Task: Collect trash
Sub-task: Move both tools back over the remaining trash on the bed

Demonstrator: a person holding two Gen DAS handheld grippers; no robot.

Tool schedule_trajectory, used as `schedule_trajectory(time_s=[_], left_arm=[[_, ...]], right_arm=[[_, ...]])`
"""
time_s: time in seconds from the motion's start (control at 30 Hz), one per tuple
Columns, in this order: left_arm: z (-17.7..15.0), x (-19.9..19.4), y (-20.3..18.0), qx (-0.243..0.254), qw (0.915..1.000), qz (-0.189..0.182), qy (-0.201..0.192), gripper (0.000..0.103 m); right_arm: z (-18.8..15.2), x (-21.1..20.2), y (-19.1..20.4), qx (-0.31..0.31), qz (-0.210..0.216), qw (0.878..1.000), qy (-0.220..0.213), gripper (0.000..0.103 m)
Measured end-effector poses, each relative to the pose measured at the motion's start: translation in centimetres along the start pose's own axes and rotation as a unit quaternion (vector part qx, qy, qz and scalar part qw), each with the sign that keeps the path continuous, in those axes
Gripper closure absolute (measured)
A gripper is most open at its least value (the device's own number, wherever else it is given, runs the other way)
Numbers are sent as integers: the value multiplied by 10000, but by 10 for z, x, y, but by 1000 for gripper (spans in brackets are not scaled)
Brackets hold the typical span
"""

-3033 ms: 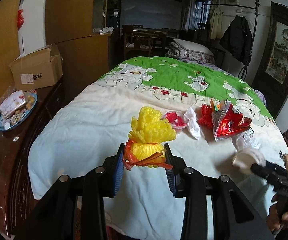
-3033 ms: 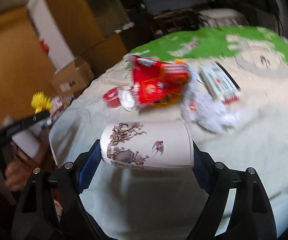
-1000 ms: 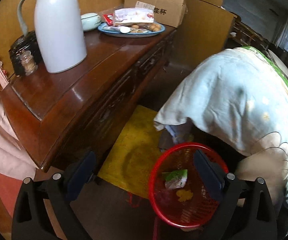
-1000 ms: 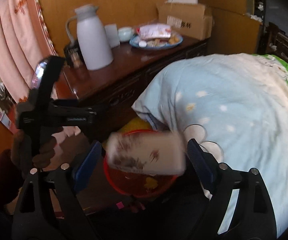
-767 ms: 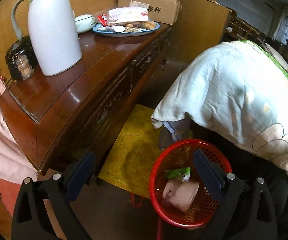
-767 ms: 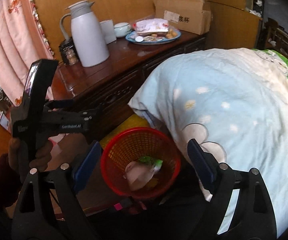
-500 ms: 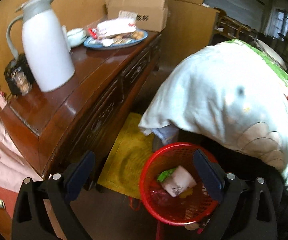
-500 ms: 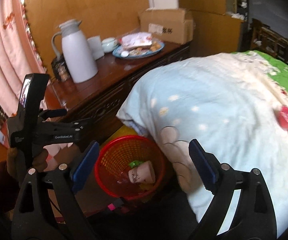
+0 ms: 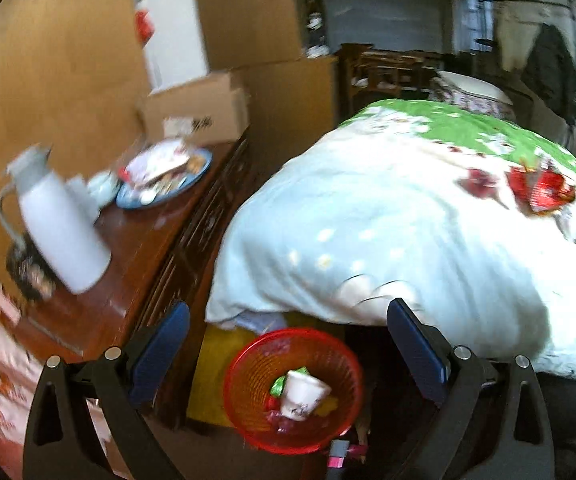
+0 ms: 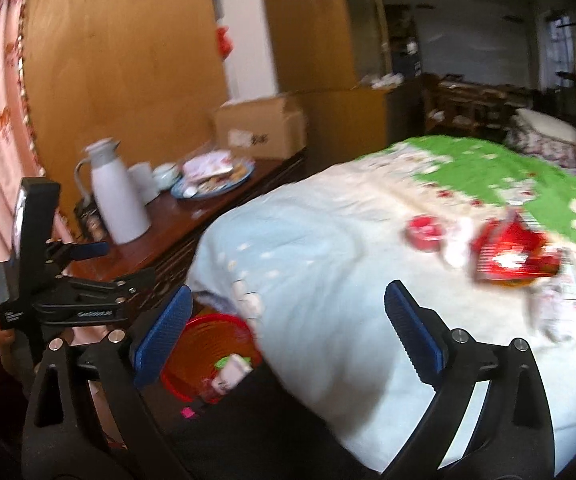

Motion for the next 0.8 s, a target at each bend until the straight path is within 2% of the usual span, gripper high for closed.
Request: schedule_trajectory(time_s=[0.1, 0.27, 0.63, 0.8], left_arm=[[10, -3, -31, 229, 9996, -160, -88, 6], [24, 12, -84, 527, 9974, -482, -84, 6], [46, 78, -180, 1097, 9889, -993, 157, 6], [57, 115, -211, 1102, 9860, -1199, 370, 6]], right_arm=[[3, -20, -31, 161, -292, 9992, -221, 7], [2, -29, -84, 437, -882, 9947, -289, 7], [-23, -11, -177, 681, -2124, 9748, 64, 7], [-28, 2, -204, 685, -2422, 9676, 215, 7]])
Point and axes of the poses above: each gripper's, at about its wrist camera, not at the fingertips, and x roughly the way its jaws point, y to its left, z to its top, the point moved 1 cm from there along x, roughly the way its jaws point, and after that the axes turned 15 degrees about -y, right-handed, at the moved point
